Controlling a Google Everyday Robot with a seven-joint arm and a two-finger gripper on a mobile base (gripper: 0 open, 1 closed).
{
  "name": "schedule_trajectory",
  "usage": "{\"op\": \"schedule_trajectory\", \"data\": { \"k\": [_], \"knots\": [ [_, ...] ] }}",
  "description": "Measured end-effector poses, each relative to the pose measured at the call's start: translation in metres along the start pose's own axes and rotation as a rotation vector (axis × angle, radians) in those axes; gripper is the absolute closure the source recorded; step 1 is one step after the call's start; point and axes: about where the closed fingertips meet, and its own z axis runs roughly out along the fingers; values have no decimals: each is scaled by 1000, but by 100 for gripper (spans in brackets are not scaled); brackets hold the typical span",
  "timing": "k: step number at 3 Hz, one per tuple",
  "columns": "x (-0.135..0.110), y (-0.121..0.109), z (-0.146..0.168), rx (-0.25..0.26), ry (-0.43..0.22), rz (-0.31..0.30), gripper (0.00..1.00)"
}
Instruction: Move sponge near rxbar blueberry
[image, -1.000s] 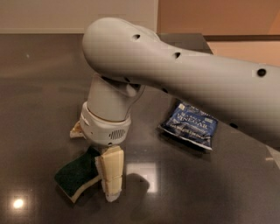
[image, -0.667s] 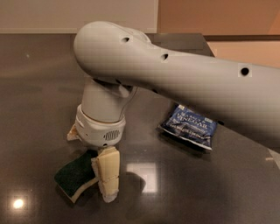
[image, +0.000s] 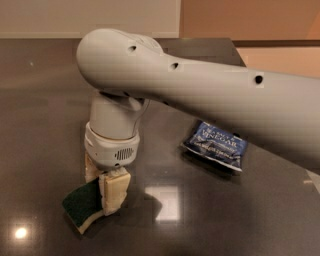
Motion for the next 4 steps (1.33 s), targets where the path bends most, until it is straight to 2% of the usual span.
{"op": "schedule_trajectory", "data": {
  "k": [1, 2, 3, 4],
  "knots": [
    [8, -5, -11, 11, -12, 33, 65],
    [23, -21, -44, 69, -29, 88, 87],
    [46, -47, -85, 163, -44, 163, 100],
    [75, -78, -115, 246, -33, 251, 100]
  ]
}}
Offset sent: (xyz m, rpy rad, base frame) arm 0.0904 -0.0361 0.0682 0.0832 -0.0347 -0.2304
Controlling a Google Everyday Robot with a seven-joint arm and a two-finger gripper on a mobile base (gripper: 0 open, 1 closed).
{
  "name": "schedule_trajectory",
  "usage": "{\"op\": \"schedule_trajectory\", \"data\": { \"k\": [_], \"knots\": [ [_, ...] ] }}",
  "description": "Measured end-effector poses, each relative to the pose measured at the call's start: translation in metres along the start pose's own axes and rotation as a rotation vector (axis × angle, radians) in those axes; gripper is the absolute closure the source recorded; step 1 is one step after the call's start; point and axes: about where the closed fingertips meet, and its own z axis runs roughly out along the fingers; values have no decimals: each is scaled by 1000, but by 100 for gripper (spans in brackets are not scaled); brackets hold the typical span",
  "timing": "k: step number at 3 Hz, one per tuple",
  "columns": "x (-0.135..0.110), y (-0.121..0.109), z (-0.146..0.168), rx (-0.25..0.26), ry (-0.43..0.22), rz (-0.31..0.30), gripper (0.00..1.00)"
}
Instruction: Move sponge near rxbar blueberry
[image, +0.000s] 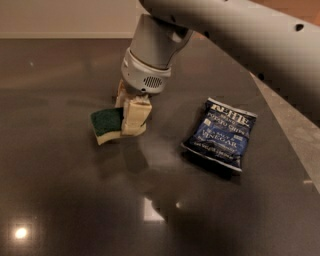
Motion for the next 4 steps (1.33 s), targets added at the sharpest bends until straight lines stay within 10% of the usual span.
{"op": "schedule_trajectory", "data": {
  "k": [2, 4],
  "knots": [
    [43, -56, -5, 117, 63, 147, 85],
    [60, -69, -2, 145, 84, 199, 39]
  ]
}}
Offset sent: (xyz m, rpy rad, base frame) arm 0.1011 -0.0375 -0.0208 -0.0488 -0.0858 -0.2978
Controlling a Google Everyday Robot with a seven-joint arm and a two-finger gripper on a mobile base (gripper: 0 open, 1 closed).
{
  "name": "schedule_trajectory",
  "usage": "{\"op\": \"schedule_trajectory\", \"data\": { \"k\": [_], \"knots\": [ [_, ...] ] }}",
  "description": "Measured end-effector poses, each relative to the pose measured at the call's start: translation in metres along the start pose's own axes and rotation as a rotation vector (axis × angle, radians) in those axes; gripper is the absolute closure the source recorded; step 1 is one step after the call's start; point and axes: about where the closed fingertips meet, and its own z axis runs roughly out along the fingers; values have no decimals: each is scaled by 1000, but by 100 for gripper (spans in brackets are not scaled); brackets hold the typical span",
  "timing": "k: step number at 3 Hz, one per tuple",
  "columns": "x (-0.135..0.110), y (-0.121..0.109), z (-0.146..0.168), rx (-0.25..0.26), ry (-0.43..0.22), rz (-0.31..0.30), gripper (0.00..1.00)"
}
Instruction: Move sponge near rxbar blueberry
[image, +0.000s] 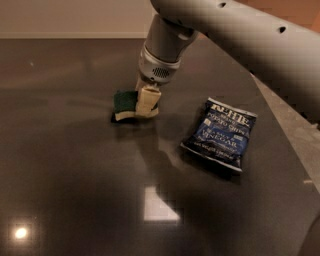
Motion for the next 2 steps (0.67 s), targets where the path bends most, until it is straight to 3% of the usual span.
{"op": "schedule_trajectory", "data": {
  "k": [1, 2],
  "knots": [
    [-1, 0, 1, 0, 0, -1, 16],
    [-2, 1, 1, 0, 0, -3, 0]
  ]
}}
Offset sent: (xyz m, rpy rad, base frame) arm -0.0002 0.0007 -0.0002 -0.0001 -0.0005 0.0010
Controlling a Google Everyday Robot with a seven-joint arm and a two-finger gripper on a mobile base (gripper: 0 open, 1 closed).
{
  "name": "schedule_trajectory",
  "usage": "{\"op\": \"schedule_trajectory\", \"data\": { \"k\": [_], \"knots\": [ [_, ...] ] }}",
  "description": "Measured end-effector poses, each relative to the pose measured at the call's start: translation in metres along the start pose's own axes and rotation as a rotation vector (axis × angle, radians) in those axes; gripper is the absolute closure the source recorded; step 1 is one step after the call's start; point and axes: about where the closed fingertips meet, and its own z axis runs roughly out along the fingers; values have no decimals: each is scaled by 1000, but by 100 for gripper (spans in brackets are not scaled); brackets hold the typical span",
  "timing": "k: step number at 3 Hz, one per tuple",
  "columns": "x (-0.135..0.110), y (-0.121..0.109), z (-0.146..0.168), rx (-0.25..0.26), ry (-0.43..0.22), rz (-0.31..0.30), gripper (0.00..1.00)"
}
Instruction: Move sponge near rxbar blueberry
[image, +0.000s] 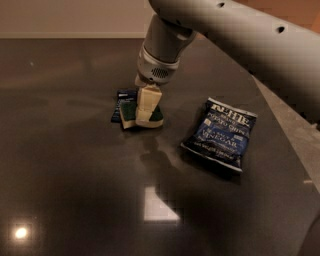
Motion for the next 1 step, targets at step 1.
{"op": "schedule_trajectory", "data": {
  "k": [1],
  "knots": [
    [0, 0, 0, 0, 0, 0, 0]
  ]
}}
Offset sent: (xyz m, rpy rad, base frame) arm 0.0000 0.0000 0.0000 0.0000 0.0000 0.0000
